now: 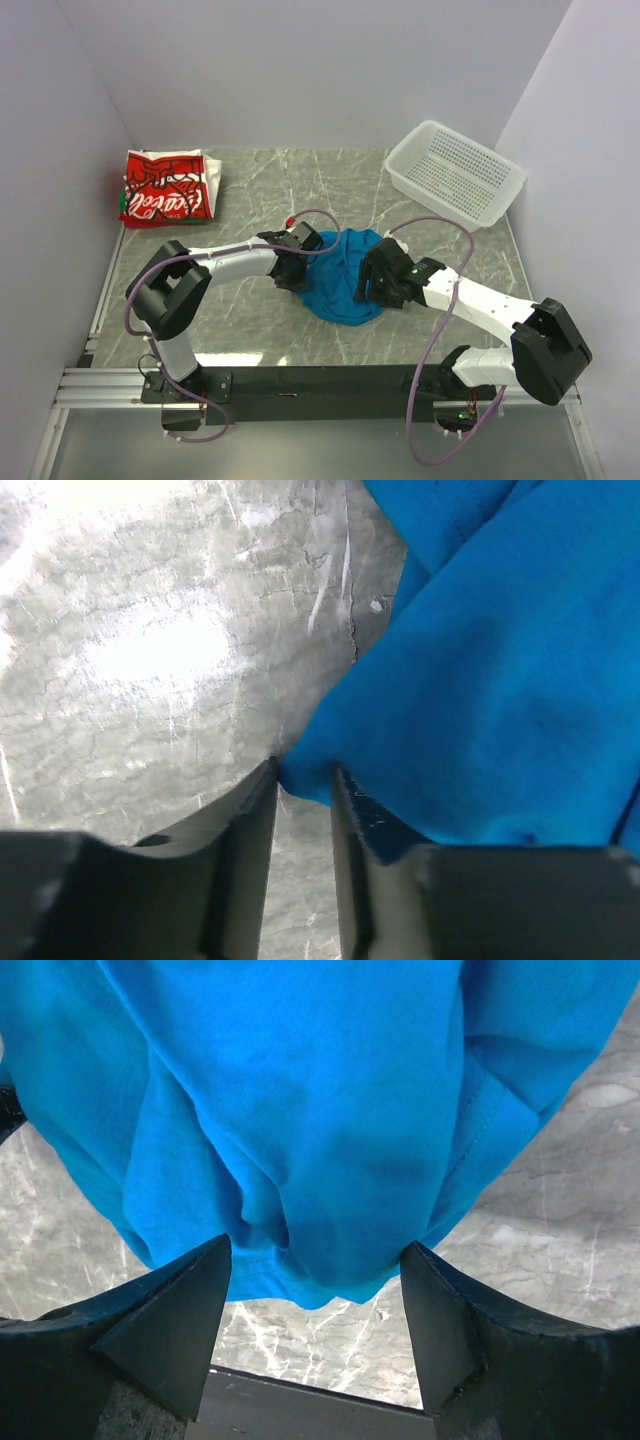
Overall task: Fold and stack the t-shirts
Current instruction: Flatten the tshirt out
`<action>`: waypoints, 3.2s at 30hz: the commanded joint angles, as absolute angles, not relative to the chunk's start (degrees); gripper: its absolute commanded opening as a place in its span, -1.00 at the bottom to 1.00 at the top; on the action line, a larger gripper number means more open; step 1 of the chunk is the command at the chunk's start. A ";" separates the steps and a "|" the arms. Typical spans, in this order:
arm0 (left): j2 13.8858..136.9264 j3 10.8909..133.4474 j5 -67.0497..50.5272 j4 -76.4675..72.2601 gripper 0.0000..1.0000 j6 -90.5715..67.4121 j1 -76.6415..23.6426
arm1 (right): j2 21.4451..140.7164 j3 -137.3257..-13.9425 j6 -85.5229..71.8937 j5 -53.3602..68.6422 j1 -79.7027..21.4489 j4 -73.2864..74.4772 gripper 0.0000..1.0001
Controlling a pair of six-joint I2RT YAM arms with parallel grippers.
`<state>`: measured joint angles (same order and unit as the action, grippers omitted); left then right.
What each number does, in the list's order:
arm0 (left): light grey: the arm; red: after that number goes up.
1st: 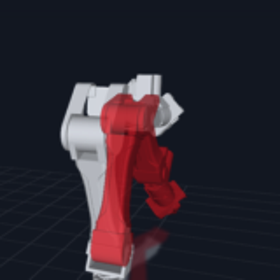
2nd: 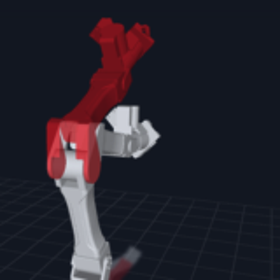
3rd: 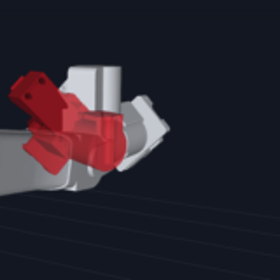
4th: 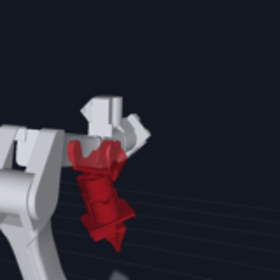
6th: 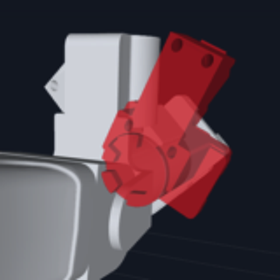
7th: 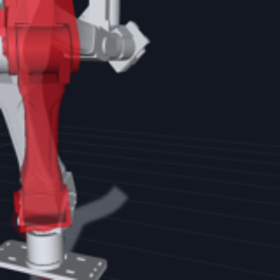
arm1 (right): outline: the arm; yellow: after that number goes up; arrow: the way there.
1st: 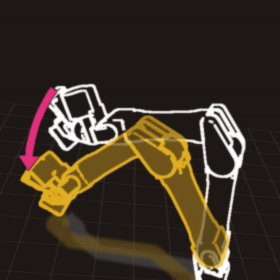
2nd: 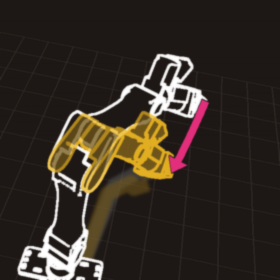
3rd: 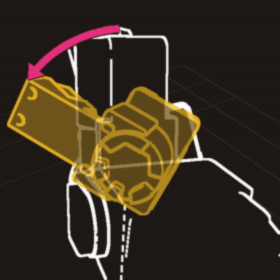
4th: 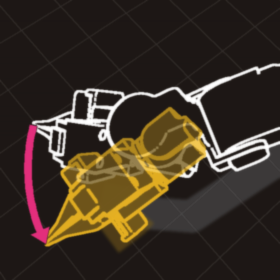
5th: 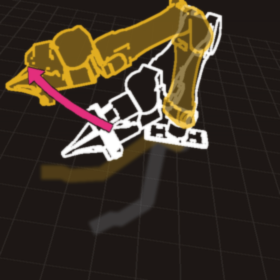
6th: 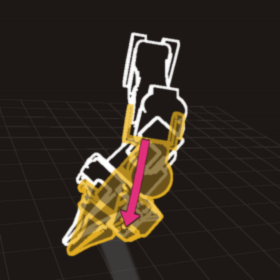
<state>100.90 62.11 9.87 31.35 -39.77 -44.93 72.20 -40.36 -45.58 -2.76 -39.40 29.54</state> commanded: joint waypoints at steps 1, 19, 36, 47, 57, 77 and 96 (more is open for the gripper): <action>102.04 62.84 8.79 31.38 -0.44 -39.29 -45.26 | 72.68 -41.57 -45.97 -2.46 -39.64 27.25 0.50; 89.48 69.43 6.15 35.94 -0.99 -41.22 -37.45 | 69.79 -43.67 -46.32 -6.32 -39.73 34.01 -0.29; 81.12 99.04 -6.30 43.51 -0.99 -35.07 -26.46 | 60.81 -78.09 -41.93 -20.12 -38.59 55.80 -0.93; 81.12 104.50 -28.03 34.73 -0.99 -34.90 -35.05 | 57.93 -85.96 -34.55 -25.48 -21.21 62.75 -0.95; 84.99 95.54 -30.07 24.77 0.14 -38.85 -50.98 | 49.40 -71.03 -32.52 -30.59 -12.92 65.83 -0.09; 87.97 70.58 -5.28 31.56 0.65 -37.36 -37.00 | 43.60 -52.21 -41.91 -6.24 -23.19 54.23 0.40; 109.07 82.08 -0.18 32.60 0.32 -29.71 -39.20 | 38.85 -36.56 -52.21 0.88 -33.40 49.74 0.37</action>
